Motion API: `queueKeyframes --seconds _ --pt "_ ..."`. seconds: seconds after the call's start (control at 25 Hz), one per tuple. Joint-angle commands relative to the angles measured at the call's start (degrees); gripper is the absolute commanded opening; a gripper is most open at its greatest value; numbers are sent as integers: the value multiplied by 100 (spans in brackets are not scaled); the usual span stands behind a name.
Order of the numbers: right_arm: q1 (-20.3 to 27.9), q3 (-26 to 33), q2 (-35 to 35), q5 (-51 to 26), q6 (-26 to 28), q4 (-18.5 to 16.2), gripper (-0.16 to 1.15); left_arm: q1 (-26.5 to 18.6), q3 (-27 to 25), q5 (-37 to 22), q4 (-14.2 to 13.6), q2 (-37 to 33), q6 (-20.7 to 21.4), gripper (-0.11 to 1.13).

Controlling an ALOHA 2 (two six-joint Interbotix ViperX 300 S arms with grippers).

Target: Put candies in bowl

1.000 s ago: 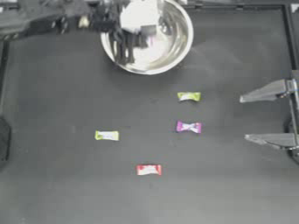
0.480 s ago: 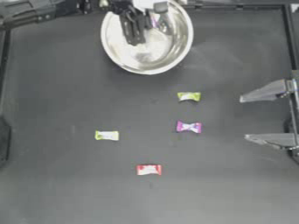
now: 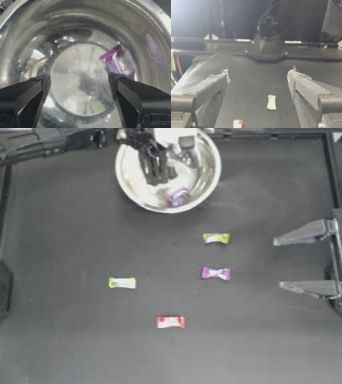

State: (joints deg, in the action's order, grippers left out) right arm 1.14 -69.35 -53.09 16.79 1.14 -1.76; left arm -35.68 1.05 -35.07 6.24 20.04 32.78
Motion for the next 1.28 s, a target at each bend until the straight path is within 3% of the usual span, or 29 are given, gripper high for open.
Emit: queueKeyframes --seconds 0.04,0.36,0.48,0.8,1.0,1.28 --pt "44 62 53 -9 0 26 99 26 -44 9 176 -905 123 99" --pt "44 62 62 -79 18 35 99 703 -905 62 387 -2092 132 97" --pt "44 62 53 -105 9 88 99 1011 -1397 211 589 -2637 132 97" --pt "53 79 26 -202 9 97 99 1617 -3419 1819 1336 -4632 70 96" --pt "185 97 0 -334 9 158 99 1846 -4307 2057 1811 -5432 79 95" --pt "308 79 -9 -483 9 158 99 2276 -4904 2355 1890 -5906 70 95"
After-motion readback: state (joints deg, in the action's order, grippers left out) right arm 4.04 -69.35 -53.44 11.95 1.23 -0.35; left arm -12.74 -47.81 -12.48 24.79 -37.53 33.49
